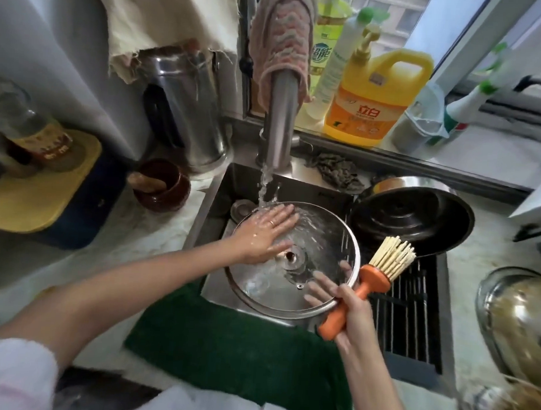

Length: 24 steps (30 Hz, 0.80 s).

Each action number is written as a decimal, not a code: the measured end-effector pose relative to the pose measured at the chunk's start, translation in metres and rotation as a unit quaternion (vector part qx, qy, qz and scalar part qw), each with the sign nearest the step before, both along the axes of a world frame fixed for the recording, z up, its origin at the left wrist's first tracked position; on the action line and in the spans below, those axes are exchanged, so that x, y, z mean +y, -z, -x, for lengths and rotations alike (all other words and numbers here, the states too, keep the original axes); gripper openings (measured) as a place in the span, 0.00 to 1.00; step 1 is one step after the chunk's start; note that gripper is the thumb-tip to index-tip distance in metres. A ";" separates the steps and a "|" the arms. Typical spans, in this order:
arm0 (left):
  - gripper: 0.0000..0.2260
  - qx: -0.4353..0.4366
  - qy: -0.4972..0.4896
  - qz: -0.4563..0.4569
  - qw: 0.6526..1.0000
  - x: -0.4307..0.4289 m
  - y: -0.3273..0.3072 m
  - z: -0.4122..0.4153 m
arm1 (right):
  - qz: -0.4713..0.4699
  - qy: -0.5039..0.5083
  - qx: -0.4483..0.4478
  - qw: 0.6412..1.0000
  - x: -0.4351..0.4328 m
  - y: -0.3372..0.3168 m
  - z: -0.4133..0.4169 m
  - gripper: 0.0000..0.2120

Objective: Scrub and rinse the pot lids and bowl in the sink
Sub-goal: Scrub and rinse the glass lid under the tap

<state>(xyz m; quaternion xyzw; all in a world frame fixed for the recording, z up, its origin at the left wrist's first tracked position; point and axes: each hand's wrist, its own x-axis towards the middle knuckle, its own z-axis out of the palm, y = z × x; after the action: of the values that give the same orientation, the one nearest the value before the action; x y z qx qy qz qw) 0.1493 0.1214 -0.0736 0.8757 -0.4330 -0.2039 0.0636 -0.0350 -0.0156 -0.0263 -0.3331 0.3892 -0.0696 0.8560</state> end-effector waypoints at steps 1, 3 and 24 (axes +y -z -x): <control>0.30 0.033 -0.057 -0.001 0.998 -0.006 0.004 0.015 | 0.005 0.002 0.005 1.000 -0.001 0.001 0.000 0.18; 0.29 0.109 -0.124 -0.019 0.986 -0.017 0.010 0.053 | 0.008 0.010 0.011 1.000 -0.001 0.002 0.000 0.18; 0.25 0.071 0.080 0.023 0.994 -0.027 0.006 0.022 | 0.026 0.018 0.026 0.999 -0.006 0.004 -0.003 0.18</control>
<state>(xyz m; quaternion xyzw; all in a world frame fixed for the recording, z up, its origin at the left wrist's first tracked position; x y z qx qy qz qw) 0.1275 0.0942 -0.0793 0.8197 -0.5010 -0.2599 0.0976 -0.0315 -0.0216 -0.0305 -0.3494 0.4152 -0.0867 0.8355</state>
